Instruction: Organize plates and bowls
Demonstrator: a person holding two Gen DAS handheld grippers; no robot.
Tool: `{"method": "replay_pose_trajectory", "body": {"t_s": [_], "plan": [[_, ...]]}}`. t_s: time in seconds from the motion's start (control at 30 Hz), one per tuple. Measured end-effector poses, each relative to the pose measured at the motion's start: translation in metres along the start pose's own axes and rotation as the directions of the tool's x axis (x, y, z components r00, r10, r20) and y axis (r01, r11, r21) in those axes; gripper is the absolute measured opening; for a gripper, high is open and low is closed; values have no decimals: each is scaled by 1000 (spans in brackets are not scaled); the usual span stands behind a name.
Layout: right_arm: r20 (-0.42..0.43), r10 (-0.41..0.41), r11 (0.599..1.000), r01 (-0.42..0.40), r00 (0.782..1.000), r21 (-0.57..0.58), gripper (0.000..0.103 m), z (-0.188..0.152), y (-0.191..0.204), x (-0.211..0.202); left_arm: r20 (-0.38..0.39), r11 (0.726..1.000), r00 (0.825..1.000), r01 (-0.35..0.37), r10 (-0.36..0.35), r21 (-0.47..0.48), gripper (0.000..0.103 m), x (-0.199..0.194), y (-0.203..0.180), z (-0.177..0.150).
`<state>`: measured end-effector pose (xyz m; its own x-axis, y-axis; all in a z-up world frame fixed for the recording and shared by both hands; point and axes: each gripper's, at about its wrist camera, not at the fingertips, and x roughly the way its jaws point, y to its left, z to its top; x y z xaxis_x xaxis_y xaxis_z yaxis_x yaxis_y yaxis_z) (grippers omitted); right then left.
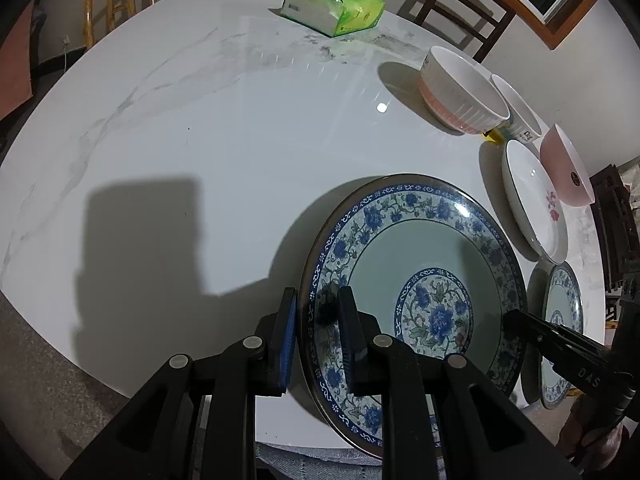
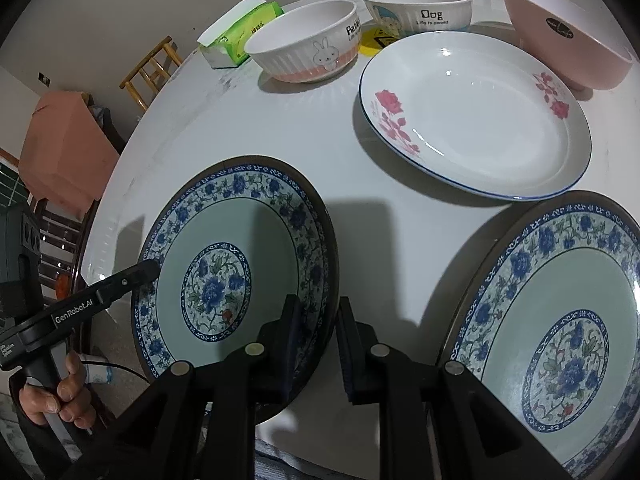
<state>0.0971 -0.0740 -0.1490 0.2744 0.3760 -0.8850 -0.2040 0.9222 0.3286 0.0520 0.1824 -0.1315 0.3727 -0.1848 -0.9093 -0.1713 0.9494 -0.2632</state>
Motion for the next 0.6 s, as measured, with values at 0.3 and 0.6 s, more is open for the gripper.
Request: {"method": "replay_pose_trajectory", "body": {"t_s": [0.3, 0.6], "plan": [[-20, 8, 1000, -9, 1000, -9, 21, 4, 2, 7, 0, 1000, 1000, -20, 20, 21, 21, 2, -1, -2], [44, -36, 997, 39, 998, -70, 27, 3, 7, -8, 59, 997, 995, -78, 78, -8, 43, -13, 0, -3]]}}
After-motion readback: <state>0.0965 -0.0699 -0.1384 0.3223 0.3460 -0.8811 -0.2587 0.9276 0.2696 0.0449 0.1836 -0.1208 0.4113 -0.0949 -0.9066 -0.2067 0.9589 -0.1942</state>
